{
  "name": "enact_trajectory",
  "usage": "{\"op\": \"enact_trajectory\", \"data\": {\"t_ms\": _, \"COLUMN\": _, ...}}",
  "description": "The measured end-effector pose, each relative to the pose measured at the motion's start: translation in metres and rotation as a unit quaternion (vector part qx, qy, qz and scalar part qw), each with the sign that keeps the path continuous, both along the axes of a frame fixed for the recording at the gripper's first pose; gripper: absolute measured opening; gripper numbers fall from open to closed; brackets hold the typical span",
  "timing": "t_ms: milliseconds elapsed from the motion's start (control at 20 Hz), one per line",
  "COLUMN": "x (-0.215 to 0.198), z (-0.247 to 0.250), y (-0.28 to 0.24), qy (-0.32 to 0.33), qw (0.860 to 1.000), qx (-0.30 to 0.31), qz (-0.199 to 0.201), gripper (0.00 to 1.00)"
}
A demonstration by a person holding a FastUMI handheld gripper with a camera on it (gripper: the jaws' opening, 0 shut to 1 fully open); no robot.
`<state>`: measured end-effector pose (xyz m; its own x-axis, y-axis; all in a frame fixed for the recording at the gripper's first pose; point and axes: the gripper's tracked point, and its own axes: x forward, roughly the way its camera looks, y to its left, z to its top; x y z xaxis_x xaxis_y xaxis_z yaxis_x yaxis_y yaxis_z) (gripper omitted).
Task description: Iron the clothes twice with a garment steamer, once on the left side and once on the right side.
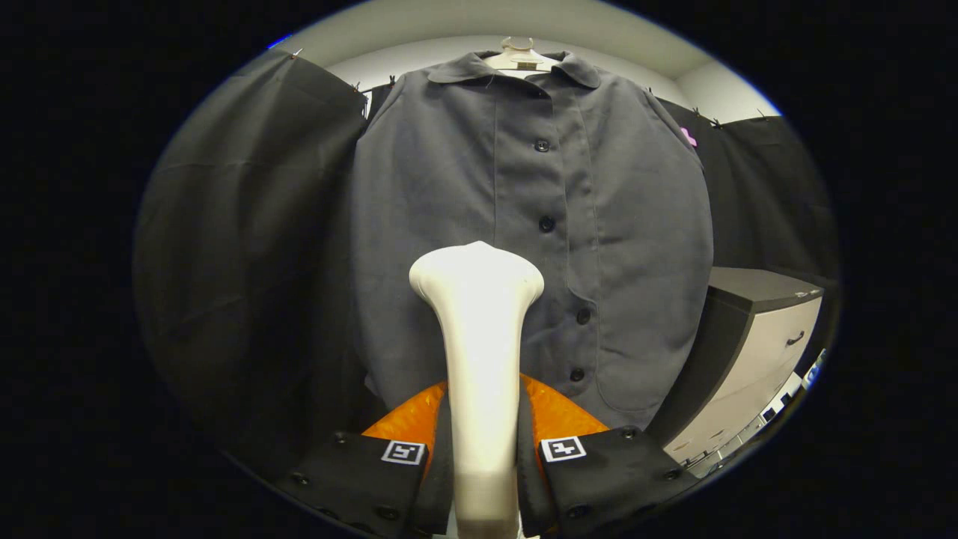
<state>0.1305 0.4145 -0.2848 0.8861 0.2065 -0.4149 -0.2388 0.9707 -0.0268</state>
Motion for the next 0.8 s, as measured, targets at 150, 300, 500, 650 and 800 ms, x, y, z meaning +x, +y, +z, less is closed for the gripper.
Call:
{"op": "enact_trajectory", "data": {"t_ms": 150, "x": -0.008, "z": -0.017, "y": -0.002, "qy": 0.016, "qw": 1.0, "qx": -0.004, "qz": 0.0, "gripper": 0.43}}
{"op": "enact_trajectory", "data": {"t_ms": 300, "x": -0.015, "z": -0.03, "y": -0.005, "qy": 0.028, "qw": 1.0, "qx": -0.009, "qz": -0.002, "gripper": 0.43}}
{"op": "enact_trajectory", "data": {"t_ms": 500, "x": -0.02, "z": -0.045, "y": -0.007, "qy": 0.044, "qw": 0.999, "qx": -0.014, "qz": -0.002, "gripper": 0.43}}
{"op": "enact_trajectory", "data": {"t_ms": 650, "x": -0.021, "z": -0.05, "y": -0.007, "qy": 0.048, "qw": 0.999, "qx": -0.018, "qz": -0.002, "gripper": 0.43}}
{"op": "enact_trajectory", "data": {"t_ms": 800, "x": -0.022, "z": -0.041, "y": -0.007, "qy": 0.044, "qw": 0.999, "qx": -0.019, "qz": 0.001, "gripper": 0.43}}
